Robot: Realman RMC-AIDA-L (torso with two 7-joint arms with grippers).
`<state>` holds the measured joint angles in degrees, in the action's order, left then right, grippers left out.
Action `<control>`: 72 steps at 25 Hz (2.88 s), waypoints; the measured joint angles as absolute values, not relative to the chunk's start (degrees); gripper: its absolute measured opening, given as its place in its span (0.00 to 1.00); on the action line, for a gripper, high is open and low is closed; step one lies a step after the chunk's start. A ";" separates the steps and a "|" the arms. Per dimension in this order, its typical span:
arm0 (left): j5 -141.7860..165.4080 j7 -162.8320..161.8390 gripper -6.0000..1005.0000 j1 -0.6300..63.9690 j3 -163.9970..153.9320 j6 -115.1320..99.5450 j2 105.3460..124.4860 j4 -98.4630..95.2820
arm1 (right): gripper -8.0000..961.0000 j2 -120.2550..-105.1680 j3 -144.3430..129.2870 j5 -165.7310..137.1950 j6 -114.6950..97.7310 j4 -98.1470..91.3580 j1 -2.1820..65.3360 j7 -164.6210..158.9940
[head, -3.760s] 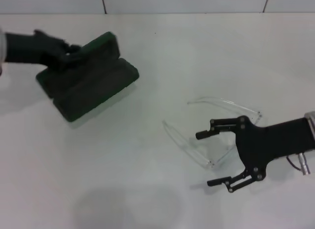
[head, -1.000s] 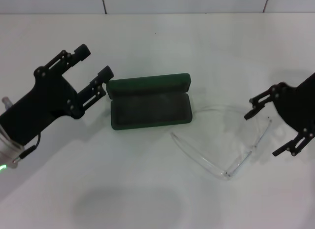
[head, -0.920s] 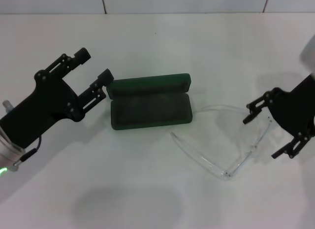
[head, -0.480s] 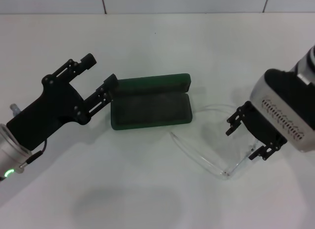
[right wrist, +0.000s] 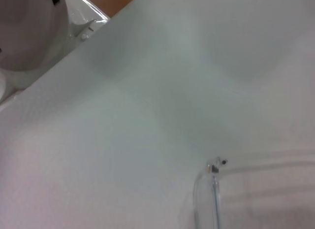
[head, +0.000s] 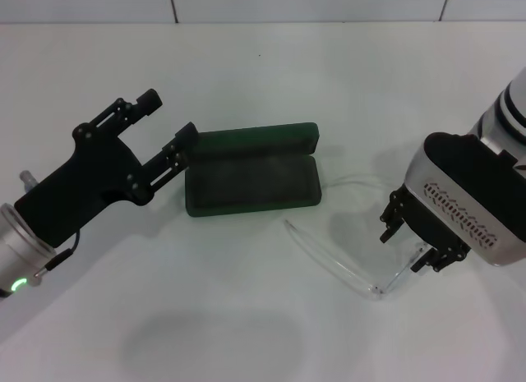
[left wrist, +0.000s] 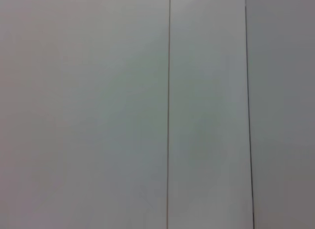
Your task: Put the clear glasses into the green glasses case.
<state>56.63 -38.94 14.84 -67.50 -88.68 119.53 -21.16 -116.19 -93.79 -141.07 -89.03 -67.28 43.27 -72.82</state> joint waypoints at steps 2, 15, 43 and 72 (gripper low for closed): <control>56.63 -38.77 0.66 14.88 -67.50 -88.66 119.53 -20.97 | 0.60 -116.19 -94.20 -141.20 -88.88 -66.62 43.60 -72.99; 55.59 -38.83 0.66 15.30 -67.50 -88.59 119.68 -20.03 | 0.17 -115.90 -94.06 -141.80 -87.94 -63.90 44.36 -73.62; 59.56 -42.96 0.65 19.33 -68.01 -107.51 118.91 -20.58 | 0.13 -116.01 -67.11 -93.55 -89.09 -40.32 36.37 -32.44; 67.25 -70.88 0.65 29.19 -67.71 -99.32 114.79 -21.09 | 0.13 -116.19 -75.51 -84.43 -86.97 -35.60 38.47 -23.08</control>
<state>67.25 -70.88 29.19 -67.71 -99.32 114.79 -21.09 -116.19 -75.51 -84.43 -86.98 -35.60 38.47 -23.08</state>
